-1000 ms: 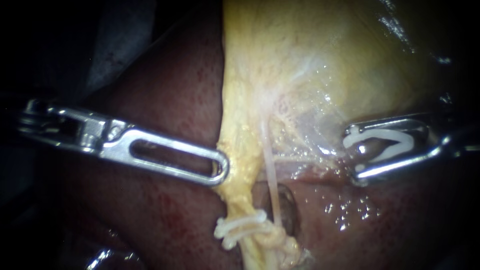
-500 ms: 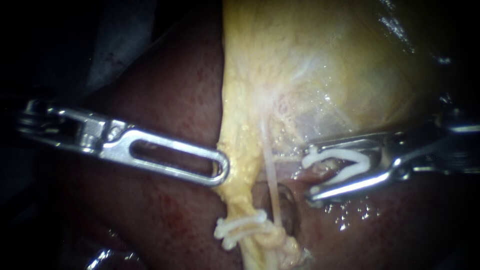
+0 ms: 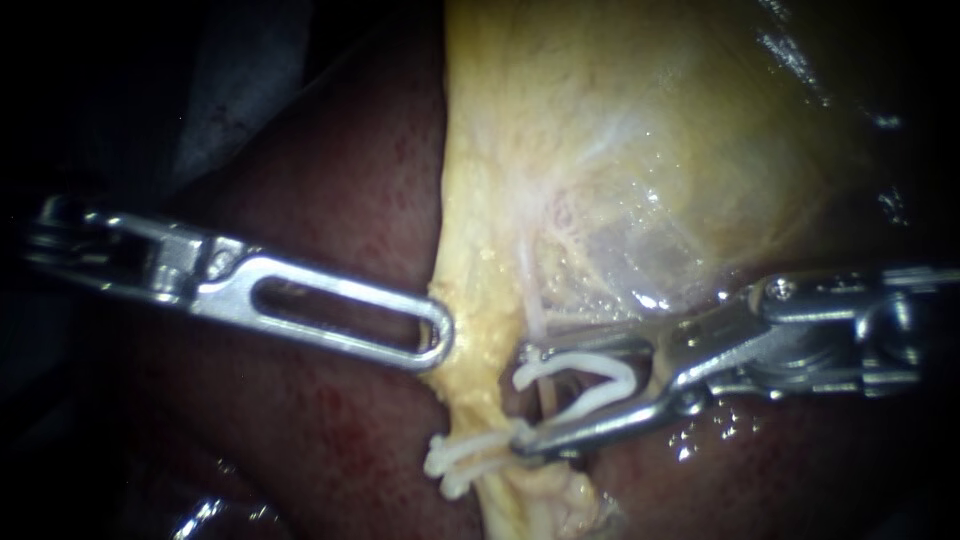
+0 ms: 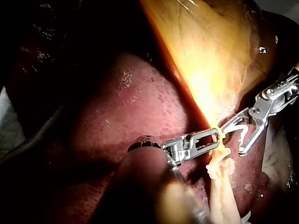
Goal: Clipping third clip left tube
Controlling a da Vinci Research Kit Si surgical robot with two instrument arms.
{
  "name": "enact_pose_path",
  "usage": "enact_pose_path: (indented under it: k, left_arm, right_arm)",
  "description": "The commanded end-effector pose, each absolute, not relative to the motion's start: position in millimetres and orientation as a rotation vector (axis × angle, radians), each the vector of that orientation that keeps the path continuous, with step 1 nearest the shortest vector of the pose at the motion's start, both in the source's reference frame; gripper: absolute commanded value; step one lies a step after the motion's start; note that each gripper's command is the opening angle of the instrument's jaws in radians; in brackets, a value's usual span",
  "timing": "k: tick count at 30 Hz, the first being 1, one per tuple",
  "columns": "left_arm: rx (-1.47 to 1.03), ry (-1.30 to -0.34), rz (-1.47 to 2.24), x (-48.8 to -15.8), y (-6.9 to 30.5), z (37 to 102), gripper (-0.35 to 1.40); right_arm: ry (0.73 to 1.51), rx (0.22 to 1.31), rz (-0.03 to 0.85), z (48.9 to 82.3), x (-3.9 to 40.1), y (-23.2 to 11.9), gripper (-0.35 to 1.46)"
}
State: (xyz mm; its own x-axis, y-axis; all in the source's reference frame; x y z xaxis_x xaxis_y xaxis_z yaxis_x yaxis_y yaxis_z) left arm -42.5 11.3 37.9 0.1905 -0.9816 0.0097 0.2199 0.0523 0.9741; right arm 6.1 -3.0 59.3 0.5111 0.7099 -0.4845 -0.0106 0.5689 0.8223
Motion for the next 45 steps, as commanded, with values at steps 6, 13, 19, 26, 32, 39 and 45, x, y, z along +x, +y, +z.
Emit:
enact_pose_path:
  k: [6,13,19,26,32,39,45]
  left_arm:
    - [1.103,-0.922,-1.147,-42.6,11.2,37.8,-0.35]
    - [1.103,-0.922,-1.148,-42.6,11.2,37.7,-0.35]
    - [1.103,-0.922,-1.148,-42.6,11.1,37.7,-0.35]
    - [1.102,-0.923,-1.149,-42.8,11.1,37.6,-0.35]
    - [1.102,-0.923,-1.150,-42.9,11.0,37.6,-0.35]
    - [1.101,-0.923,-1.150,-42.9,11.0,37.6,-0.35]
    - [1.101,-0.923,-1.150,-42.9,11.0,37.6,-0.35]
  right_arm:
    - [0.943,0.874,0.506,59.6,7.4,-2.9,0.52]
    - [0.940,0.880,0.495,59.9,9.4,-3.0,0.52]
    - [0.936,0.890,0.479,60.5,10.7,-3.5,0.52]
    - [0.934,0.891,0.482,60.8,11.6,-3.7,0.52]
    - [0.933,0.891,0.483,60.8,12.2,-3.6,0.51]
    - [0.933,0.891,0.482,60.9,12.2,-3.5,0.50]
    - [0.933,0.894,0.484,60.5,12.2,-3.1,0.50]
